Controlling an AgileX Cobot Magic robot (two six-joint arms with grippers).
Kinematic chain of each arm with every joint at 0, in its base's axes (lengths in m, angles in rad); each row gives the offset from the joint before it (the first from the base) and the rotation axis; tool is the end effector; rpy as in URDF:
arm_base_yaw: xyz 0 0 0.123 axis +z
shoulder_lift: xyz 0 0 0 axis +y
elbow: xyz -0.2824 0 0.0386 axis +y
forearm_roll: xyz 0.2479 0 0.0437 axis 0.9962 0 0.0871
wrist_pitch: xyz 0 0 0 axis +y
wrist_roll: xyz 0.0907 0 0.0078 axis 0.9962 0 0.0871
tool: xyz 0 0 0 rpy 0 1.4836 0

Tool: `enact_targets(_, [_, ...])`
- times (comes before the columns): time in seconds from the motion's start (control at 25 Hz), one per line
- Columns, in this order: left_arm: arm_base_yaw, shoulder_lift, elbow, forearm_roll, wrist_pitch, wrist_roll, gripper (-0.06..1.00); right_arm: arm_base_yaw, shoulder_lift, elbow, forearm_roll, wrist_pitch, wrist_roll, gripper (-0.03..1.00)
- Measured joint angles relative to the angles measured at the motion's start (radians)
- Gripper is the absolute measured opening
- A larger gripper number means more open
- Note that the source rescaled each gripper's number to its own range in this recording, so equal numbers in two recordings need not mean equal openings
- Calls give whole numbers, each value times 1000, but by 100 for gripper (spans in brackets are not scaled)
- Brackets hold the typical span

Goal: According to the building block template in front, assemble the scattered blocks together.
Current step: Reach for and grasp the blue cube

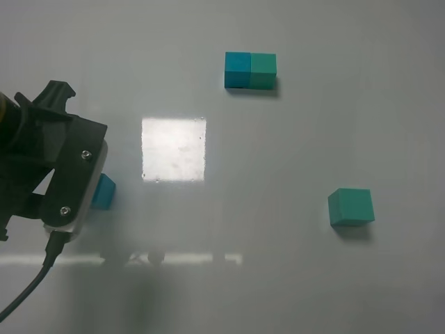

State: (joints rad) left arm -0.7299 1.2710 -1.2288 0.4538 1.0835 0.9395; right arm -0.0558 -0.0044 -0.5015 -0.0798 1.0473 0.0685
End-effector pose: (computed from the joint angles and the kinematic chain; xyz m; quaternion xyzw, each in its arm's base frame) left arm 0.2089 -0.1395 0.3670 0.7298 0.5946 0.2451 0.2319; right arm -0.0056 -0.0060 0.2789 0.0540 0.8458 -0.0365 0.5296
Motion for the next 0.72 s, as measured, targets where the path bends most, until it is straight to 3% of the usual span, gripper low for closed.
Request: enact_targets(0.72, [0,122,0,36,-47,-65,79,0,0,0,0,0,0,9])
